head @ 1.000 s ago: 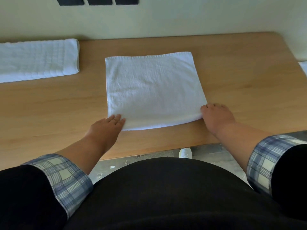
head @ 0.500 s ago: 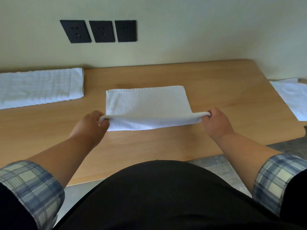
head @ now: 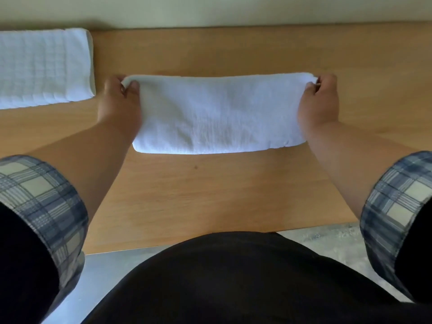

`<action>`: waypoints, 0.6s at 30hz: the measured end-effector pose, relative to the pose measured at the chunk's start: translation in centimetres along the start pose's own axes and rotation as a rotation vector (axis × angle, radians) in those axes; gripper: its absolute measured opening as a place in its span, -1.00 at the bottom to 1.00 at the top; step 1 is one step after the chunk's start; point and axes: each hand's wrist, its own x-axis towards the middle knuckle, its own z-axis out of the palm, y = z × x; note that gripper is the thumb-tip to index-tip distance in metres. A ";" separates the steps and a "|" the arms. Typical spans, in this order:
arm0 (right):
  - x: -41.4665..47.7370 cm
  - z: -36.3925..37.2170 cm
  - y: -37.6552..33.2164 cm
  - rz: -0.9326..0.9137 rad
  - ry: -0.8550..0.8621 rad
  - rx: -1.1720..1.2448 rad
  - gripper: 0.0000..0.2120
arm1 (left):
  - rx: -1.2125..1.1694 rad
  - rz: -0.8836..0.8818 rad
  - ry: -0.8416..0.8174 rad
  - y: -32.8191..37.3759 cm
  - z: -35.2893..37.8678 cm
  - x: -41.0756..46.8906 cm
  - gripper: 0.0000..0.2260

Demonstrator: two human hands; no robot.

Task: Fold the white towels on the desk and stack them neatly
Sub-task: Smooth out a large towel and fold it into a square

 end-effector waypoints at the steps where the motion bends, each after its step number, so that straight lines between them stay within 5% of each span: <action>1: 0.7 0.8 0.2 0.017 -0.013 -0.017 -0.74 | 0.010 -0.002 0.010 0.1 0.7 0.8 -0.79; 10: 4.5 3.9 0.7 0.087 -0.119 -0.096 -0.66 | 0.156 -0.063 0.027 0.1 3.4 3.3 -0.63; 14: 1.3 4.3 -1.6 -0.352 -0.045 -0.272 -0.54 | 0.370 0.325 0.019 2.4 5.4 -0.4 -0.52; 18: -5.1 7.1 -3.6 -0.694 -0.462 -0.370 -0.53 | 0.523 0.695 -0.419 4.3 9.2 -4.2 -0.47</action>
